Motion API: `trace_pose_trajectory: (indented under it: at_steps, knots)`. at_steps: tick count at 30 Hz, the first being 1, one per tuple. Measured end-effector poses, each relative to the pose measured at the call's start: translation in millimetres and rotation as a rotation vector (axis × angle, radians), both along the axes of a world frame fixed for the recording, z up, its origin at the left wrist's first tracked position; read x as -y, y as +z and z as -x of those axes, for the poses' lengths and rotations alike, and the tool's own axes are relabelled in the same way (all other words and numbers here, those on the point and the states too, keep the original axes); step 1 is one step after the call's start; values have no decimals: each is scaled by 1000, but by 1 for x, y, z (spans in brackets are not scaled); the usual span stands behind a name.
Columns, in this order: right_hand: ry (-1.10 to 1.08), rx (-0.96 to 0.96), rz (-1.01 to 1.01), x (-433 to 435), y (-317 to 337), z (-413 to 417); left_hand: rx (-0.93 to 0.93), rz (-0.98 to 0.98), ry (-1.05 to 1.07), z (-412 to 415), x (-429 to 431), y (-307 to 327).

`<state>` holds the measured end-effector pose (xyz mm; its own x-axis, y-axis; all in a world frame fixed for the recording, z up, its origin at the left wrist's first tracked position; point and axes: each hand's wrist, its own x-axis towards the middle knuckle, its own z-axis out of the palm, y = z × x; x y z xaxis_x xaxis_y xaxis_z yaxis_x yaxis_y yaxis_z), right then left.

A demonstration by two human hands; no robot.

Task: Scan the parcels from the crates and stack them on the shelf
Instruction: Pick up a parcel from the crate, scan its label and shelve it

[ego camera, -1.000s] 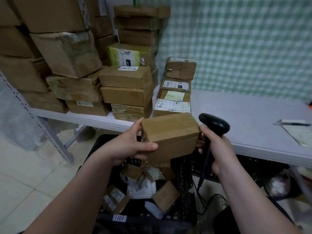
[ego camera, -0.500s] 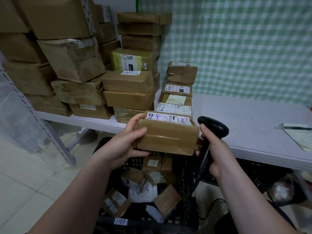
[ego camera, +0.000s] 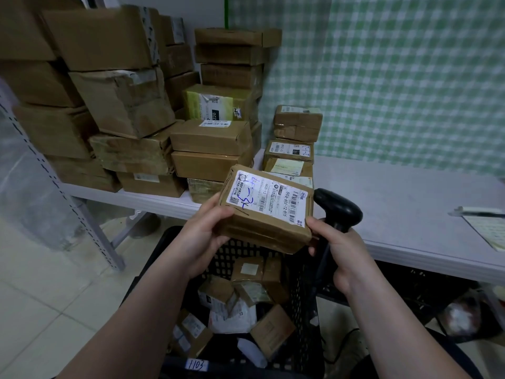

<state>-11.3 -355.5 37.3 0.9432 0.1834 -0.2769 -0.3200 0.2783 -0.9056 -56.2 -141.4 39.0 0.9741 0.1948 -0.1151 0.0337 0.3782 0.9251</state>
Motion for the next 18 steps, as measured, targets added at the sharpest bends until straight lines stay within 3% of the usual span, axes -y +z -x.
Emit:
trace_pose_trajectory:
  at_steps: [7, 11, 18]
  knots:
    - [-12, 41, 34, -1, 4, -6, -21, 20, 120, -5, -9, 2]
    - [8, 110, 168, 5, 14, -8, -21, 28, 236, -10, -19, 5]
    - [297, 341, 530, 14, 37, -7, 6, 19, 323, -14, -37, 4]
